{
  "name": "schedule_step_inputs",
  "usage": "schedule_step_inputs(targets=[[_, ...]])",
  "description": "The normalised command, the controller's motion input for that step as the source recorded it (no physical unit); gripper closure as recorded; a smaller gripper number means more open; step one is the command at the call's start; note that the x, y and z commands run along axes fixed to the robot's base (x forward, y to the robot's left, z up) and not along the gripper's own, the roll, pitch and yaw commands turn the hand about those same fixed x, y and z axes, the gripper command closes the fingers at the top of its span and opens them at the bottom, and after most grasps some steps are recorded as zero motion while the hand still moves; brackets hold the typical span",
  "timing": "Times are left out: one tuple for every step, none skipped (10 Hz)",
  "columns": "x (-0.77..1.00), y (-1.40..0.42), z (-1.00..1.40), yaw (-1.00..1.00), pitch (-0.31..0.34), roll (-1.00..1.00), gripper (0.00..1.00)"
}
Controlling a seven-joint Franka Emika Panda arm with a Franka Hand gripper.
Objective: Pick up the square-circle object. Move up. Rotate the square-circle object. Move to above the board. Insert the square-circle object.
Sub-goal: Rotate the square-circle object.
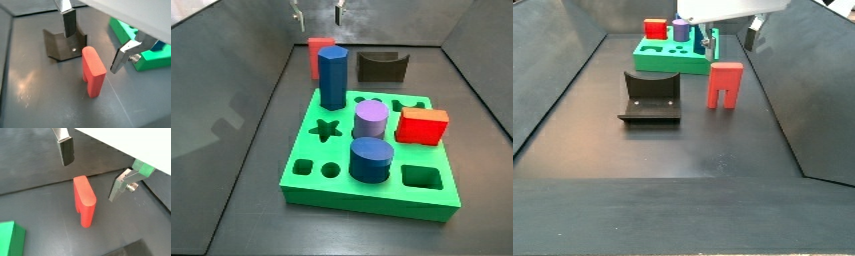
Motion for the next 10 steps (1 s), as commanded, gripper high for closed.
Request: schedule_step_inputs(targets=[[0.03, 0.0, -0.04, 1.0, 0.004, 0.0, 0.0], [0.03, 0.0, -0.04, 1.0, 0.004, 0.0, 0.0], [0.03, 0.0, -0.04, 1.0, 0.004, 0.0, 0.0], [0.03, 0.0, -0.04, 1.0, 0.004, 0.0, 0.0], [0.03, 0.0, -0.04, 1.0, 0.004, 0.0, 0.0], [0.03, 0.0, -0.04, 1.0, 0.004, 0.0, 0.0], [0.03, 0.0, -0.04, 1.0, 0.005, 0.0, 0.0], [0.03, 0.0, -0.03, 1.0, 0.005, 0.0, 0.0], [0.03, 0.0, -0.03, 1.0, 0.005, 0.0, 0.0], [0.03, 0.0, -0.03, 1.0, 0.005, 0.0, 0.0]])
